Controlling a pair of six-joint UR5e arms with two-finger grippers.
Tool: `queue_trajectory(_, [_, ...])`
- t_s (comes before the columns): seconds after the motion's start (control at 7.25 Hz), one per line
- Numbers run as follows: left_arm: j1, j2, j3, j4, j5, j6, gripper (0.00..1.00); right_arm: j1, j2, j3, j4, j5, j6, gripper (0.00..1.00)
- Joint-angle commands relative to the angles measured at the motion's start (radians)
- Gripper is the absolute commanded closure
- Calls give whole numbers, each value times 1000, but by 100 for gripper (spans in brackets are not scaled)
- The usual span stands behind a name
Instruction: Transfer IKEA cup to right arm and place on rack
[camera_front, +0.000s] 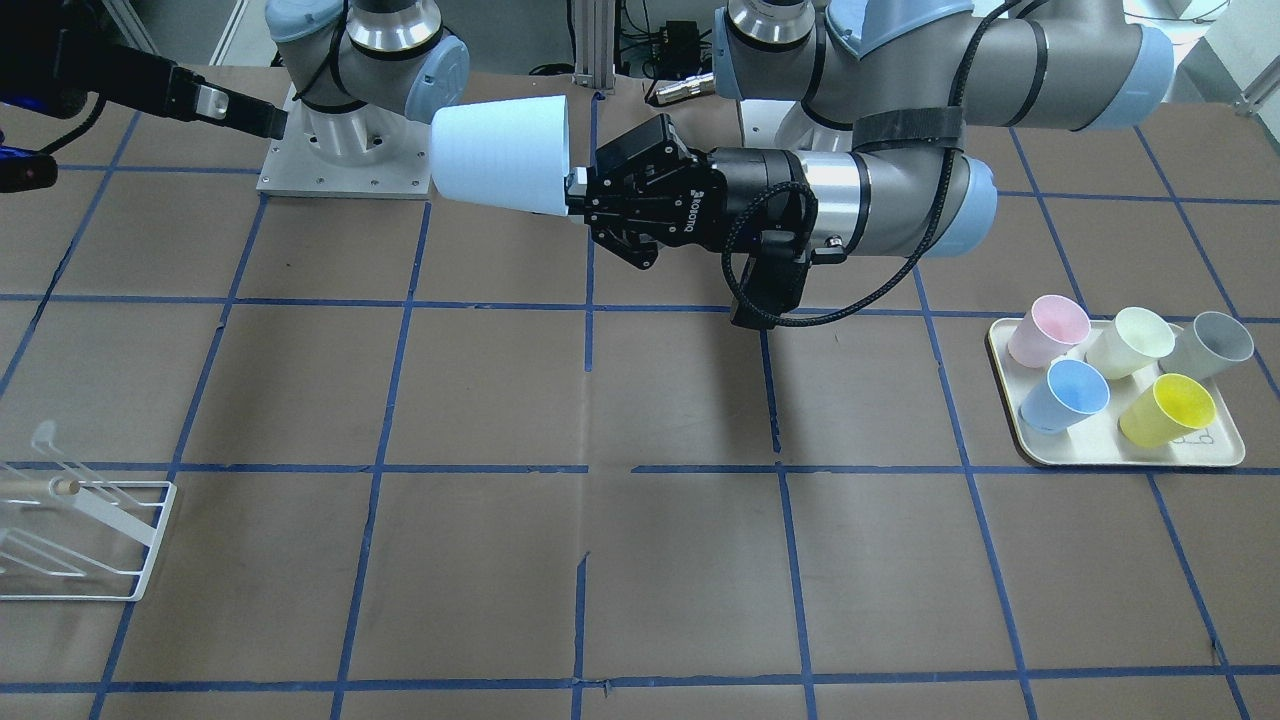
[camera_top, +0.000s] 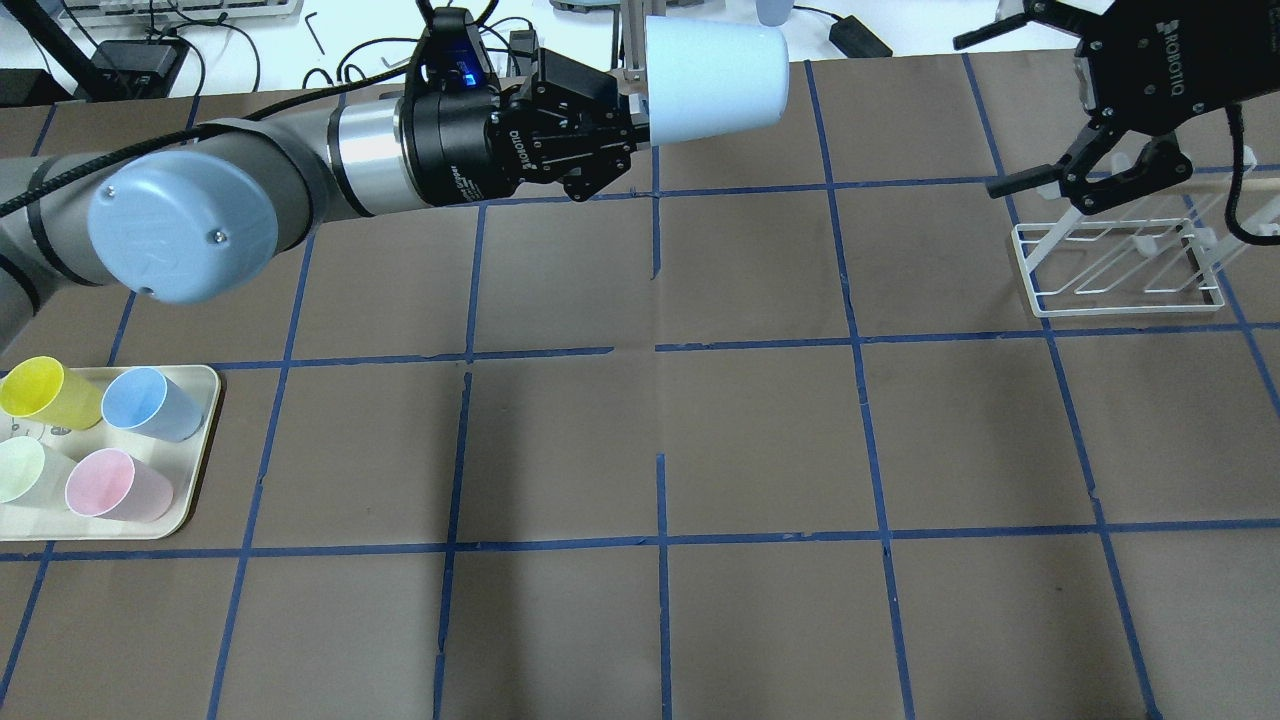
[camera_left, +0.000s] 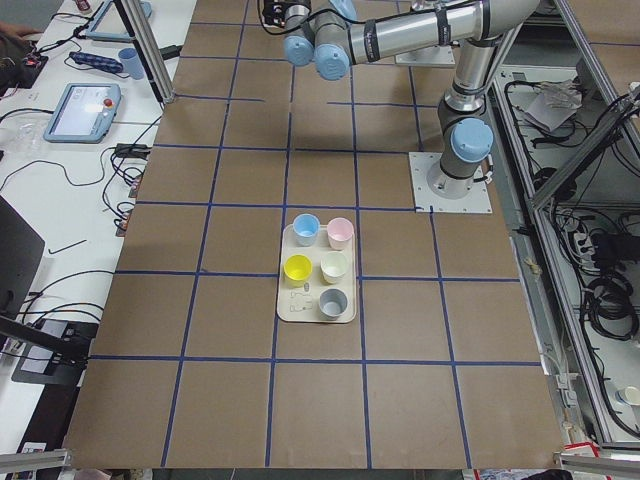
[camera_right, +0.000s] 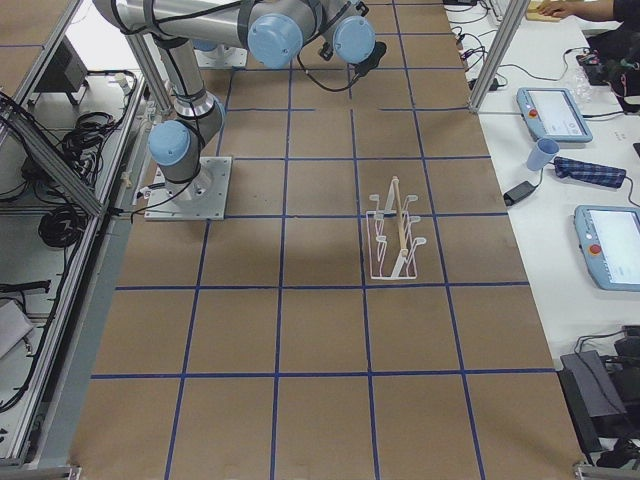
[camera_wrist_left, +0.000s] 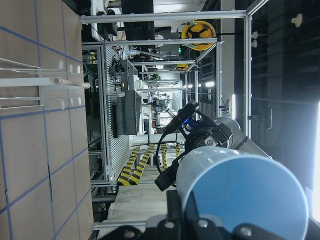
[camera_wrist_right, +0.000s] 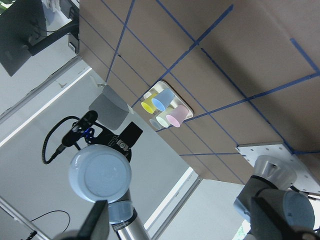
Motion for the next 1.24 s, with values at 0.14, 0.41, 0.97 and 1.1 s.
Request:
queue_trajectory(0.14, [-53, 13, -40, 50, -36, -3, 100, 95, 0, 10, 21, 204, -5, 0])
queue_trajectory(0.41, [-77, 11, -39, 50, -99, -3, 100, 102, -4, 40, 18, 203, -20, 0])
queue_trajectory(0.97, [-82, 14, -39, 50, -99, -3, 100, 110, -9, 53, 18, 205, -25, 0])
queue_trajectory(1.1, [-82, 14, -39, 50, -99, -3, 100, 128, -8, 54, 19, 206, -29, 0])
